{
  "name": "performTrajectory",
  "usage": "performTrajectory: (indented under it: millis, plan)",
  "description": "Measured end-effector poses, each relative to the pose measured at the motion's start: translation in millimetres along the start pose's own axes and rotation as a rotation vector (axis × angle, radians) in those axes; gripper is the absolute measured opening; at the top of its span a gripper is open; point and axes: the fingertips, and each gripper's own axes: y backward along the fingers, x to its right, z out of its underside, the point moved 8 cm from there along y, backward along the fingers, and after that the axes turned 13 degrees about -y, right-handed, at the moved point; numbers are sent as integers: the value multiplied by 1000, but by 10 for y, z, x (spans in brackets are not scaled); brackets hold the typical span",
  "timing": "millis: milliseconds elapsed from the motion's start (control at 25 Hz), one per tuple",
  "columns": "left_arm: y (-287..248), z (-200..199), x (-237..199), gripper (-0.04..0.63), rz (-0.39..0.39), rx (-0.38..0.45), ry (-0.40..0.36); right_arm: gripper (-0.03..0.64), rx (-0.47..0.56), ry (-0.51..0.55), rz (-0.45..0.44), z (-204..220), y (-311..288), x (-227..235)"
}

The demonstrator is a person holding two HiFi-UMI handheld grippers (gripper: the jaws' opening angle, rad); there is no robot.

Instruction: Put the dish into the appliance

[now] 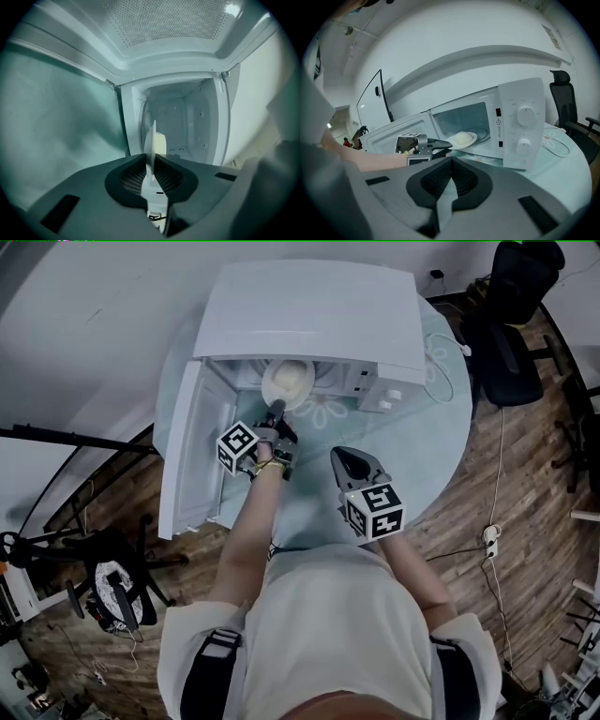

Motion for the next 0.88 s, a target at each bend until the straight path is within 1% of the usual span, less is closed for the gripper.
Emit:
performTrajectory:
  millis: [360, 520, 720, 880]
  plan:
    - [-253, -71, -36, 43, -4, -7, 22, 5, -25, -11, 7, 50, -68, 47]
    - [-347, -115, -22, 43, -14, -11, 9, 5, -30, -13, 7, 50, -89, 50]
    - [-439, -140, -22, 43, -23, -14, 18, 5, -26, -18, 8, 40, -110, 62]
    - [-513, -166, -5, 42, -41, -28, 8, 5, -26, -20, 3, 46, -130, 55]
